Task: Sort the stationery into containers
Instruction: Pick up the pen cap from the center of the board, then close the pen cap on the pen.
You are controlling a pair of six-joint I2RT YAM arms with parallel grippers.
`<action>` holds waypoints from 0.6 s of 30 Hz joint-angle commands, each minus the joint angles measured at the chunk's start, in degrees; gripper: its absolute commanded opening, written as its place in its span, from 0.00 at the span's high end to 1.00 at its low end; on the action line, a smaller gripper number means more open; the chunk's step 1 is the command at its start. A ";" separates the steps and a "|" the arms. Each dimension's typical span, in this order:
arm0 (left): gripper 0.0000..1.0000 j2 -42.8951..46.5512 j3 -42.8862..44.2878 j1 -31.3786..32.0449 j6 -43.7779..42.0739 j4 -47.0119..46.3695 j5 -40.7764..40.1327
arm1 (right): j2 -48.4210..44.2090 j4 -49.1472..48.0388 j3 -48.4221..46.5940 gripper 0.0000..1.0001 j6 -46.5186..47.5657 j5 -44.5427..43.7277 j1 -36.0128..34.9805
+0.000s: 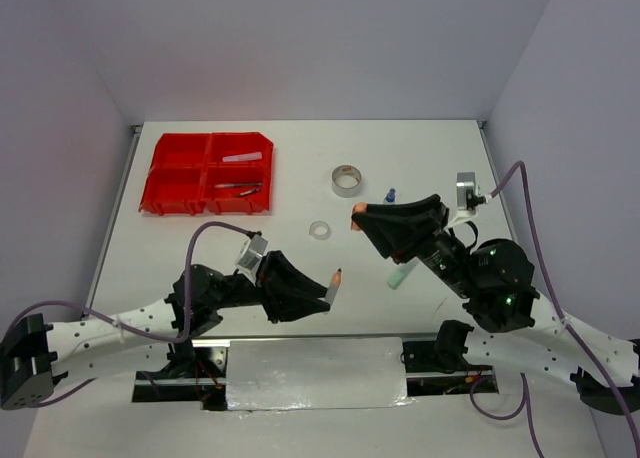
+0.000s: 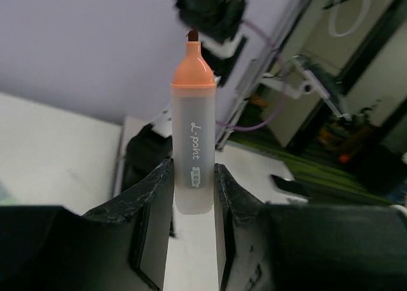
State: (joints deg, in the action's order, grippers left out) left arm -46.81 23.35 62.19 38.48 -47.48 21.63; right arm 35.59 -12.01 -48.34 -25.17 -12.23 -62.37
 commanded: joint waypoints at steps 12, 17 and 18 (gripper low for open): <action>1.00 -6.54 -0.59 1.00 8.98 -31.88 9.84 | -2.46 -22.79 10.46 1.00 0.03 26.91 -0.21; 1.00 -7.33 -0.06 1.44 7.93 -30.04 9.31 | -0.88 -24.90 9.93 1.00 0.65 25.94 -0.91; 1.00 -7.59 -0.24 1.61 7.93 -30.21 9.31 | -0.70 -24.99 9.32 1.00 0.65 25.50 -0.91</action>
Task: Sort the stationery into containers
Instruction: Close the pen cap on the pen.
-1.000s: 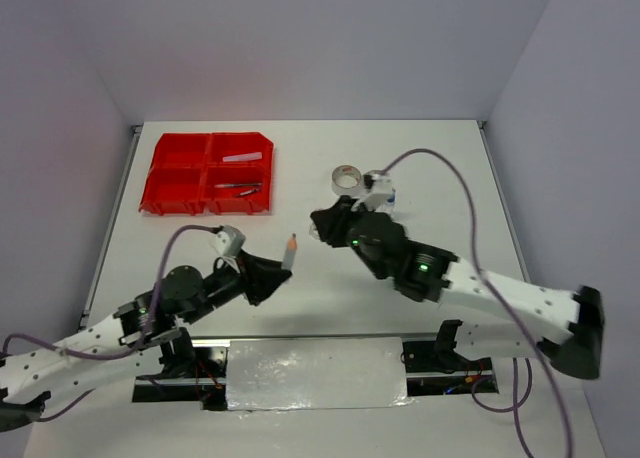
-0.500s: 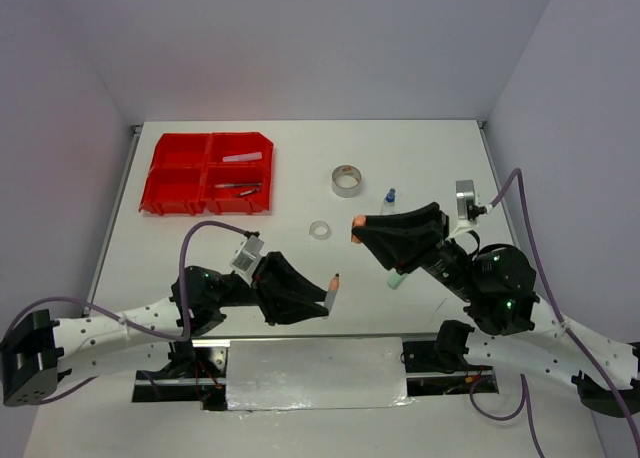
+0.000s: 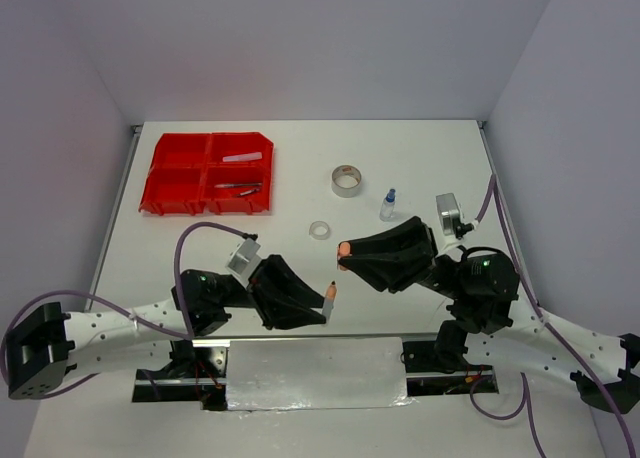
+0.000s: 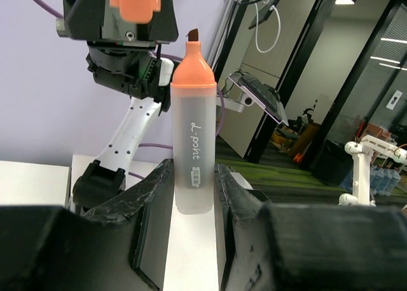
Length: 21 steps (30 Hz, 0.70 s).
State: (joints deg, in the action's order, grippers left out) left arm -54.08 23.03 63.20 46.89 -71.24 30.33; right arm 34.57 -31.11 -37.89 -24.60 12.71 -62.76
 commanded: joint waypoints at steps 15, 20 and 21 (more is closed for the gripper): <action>1.00 0.12 0.53 0.96 -3.47 -3.38 -2.55 | 3.49 -7.12 -1.75 0.99 0.60 -0.40 -4.56; 1.00 2.75 0.35 0.96 -5.67 0.31 -4.05 | 3.75 -7.64 -1.14 0.99 0.52 -1.19 -5.61; 1.00 3.19 0.27 0.96 -5.93 0.75 -4.40 | 4.01 -8.08 -0.79 0.99 0.52 -1.54 -5.88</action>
State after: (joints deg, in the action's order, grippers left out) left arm -52.75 22.96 63.90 43.90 -68.53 27.24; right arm 38.20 -35.64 -38.54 -24.75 12.43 -67.70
